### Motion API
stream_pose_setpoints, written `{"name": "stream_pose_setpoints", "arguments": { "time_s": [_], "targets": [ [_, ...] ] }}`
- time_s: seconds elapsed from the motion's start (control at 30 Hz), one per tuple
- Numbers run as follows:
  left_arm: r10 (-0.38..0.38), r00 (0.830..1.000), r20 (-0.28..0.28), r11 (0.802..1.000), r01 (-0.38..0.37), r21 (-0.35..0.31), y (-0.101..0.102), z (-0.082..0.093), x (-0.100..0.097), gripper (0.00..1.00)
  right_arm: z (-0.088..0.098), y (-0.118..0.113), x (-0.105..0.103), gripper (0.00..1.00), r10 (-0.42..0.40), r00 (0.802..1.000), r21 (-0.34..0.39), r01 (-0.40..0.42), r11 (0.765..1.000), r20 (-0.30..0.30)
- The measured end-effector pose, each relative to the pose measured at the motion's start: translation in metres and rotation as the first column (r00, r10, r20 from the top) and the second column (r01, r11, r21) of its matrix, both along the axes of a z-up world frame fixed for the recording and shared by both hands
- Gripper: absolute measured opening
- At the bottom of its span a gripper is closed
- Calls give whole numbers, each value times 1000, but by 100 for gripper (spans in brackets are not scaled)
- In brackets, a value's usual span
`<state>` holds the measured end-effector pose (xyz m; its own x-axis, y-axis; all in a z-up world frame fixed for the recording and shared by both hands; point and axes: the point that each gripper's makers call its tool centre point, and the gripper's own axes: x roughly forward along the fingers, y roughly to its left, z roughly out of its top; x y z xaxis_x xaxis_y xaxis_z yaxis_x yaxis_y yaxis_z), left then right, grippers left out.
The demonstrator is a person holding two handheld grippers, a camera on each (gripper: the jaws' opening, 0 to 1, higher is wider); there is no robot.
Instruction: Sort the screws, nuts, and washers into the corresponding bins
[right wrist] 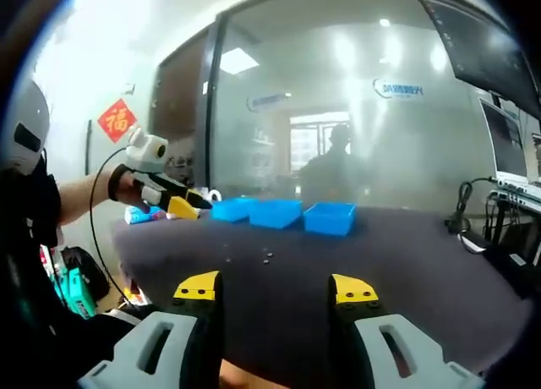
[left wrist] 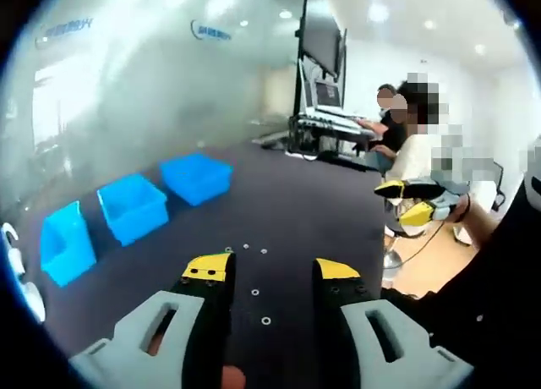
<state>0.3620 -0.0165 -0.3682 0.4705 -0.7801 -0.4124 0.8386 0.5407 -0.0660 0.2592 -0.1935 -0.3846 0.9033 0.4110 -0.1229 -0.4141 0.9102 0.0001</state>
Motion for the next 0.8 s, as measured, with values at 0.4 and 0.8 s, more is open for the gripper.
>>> {"name": "stream_pose_setpoints", "arguments": {
  "time_s": [0.4,0.8],
  "targets": [
    [-31,993,-117,987,49,156,-38,-36,16,35,-7,-11,-3,45,-27,1000,0,27,1000,-7],
    [-49,982,-183,959,98,267,-62,-60,29,32,-9,-21,-9,45,-55,998,21,56,998,-6]
  ]
}}
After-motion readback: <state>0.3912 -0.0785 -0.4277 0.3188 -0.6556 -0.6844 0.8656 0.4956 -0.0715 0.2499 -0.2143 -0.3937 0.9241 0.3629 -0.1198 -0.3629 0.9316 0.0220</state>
